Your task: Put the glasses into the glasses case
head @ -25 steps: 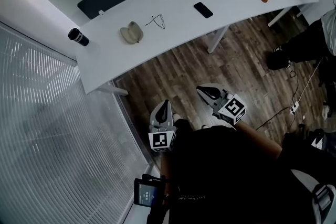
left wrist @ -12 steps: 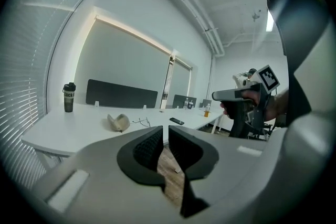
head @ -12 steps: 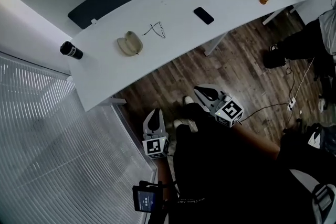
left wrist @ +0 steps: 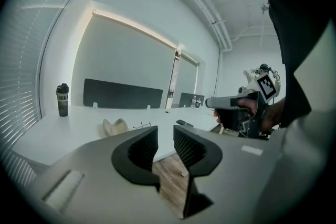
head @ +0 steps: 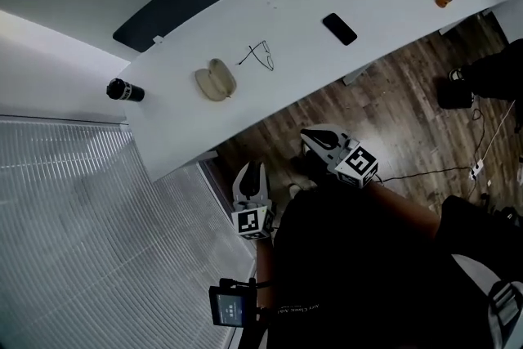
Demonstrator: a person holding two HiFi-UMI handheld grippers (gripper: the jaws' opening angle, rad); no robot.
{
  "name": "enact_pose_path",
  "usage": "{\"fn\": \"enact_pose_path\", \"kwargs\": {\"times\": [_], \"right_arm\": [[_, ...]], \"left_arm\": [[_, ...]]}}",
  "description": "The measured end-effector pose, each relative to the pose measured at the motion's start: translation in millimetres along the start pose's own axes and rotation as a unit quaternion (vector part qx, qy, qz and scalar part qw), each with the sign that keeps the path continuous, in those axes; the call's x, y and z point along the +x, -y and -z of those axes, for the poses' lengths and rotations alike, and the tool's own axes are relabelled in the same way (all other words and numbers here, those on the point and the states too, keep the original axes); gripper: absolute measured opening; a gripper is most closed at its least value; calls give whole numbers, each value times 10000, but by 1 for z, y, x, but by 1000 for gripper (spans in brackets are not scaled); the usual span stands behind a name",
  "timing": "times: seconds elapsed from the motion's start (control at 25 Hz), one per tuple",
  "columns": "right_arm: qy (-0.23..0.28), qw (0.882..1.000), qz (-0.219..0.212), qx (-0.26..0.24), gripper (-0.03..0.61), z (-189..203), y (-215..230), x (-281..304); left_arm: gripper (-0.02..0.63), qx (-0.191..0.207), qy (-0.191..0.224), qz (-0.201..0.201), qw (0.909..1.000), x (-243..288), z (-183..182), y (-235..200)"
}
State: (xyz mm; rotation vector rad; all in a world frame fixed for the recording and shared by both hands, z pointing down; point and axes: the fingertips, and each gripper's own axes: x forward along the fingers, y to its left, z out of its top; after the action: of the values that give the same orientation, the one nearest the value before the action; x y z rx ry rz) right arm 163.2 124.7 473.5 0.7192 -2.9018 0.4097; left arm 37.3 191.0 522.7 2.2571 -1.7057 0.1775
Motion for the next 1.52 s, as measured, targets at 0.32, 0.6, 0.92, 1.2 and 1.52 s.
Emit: {"fn": "enact_pose_path", "kwargs": {"times": [0.32,0.6,0.92,1.2,1.52], "right_arm": [[388,9977,5,558,9,-4,93,1],[440,9971,224,572,9,-12,143,5],[136,9975,586,361,115,-7,164,28],[-392,9969,681,-52,157,-19,173,79],[-1037,9913,684,-444,197,-16,170,158]], "left_arm": [[141,-158,-46,75,9998,65,-23,9],[166,-162,-69,192,9997,96,-40,-1],[201,-188,-283,441,9984,124,-26,-26],[239,-256,-28,442,9987,160,-50,-82],[247,-437,35,398,9982,174,-71,-154]]}}
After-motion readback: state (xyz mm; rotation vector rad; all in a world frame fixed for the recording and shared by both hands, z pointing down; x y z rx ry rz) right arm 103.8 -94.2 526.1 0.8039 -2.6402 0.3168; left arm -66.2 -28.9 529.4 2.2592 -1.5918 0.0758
